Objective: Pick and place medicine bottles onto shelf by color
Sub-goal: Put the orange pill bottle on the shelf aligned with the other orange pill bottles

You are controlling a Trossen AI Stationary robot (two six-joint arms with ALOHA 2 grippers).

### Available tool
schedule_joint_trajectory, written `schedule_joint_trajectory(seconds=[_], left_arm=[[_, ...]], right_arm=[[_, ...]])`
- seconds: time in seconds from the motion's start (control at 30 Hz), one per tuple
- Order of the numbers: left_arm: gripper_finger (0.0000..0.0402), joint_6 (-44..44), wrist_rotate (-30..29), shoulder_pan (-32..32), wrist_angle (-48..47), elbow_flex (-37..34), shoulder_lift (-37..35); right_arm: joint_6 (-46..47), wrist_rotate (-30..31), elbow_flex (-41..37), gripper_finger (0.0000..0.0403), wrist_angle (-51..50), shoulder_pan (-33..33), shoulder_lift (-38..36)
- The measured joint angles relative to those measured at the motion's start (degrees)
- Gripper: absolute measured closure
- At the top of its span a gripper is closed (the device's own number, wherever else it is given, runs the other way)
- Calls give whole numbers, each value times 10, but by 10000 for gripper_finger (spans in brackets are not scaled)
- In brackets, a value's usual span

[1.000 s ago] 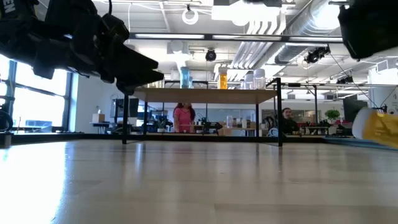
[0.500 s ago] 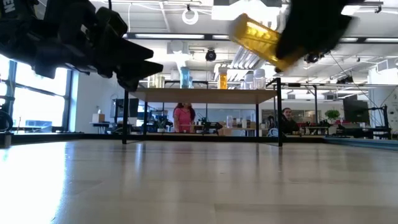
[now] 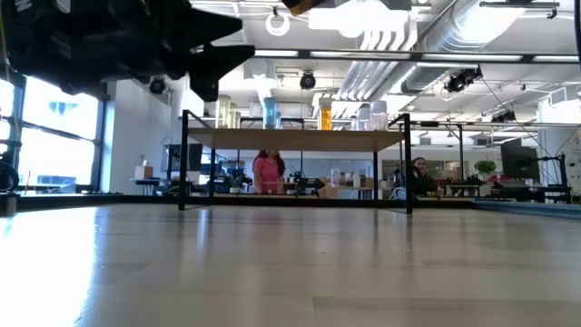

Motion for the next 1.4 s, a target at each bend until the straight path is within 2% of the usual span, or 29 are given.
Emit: schedule_joint_trajectory(seconds=[0.2, 0.53, 1.0, 1.13, 1.4], left_arm=[[190, 40, 9, 0, -1, 26, 0], [190, 56, 9, 0, -4, 74, 0], [193, 71, -10, 2, -10, 77, 0], [213, 78, -12, 2, -10, 77, 0], [279, 89, -12, 2, -11, 77, 0]], right_arm=[[-36, 63, 16, 314, -1, -23, 0], [-44, 71, 22, 314, 7, -74, 0], [-81, 68, 22, 314, 54, -97, 0], [-79, 68, 22, 314, 55, -97, 0], [-78, 54, 22, 314, 56, -97, 0]])
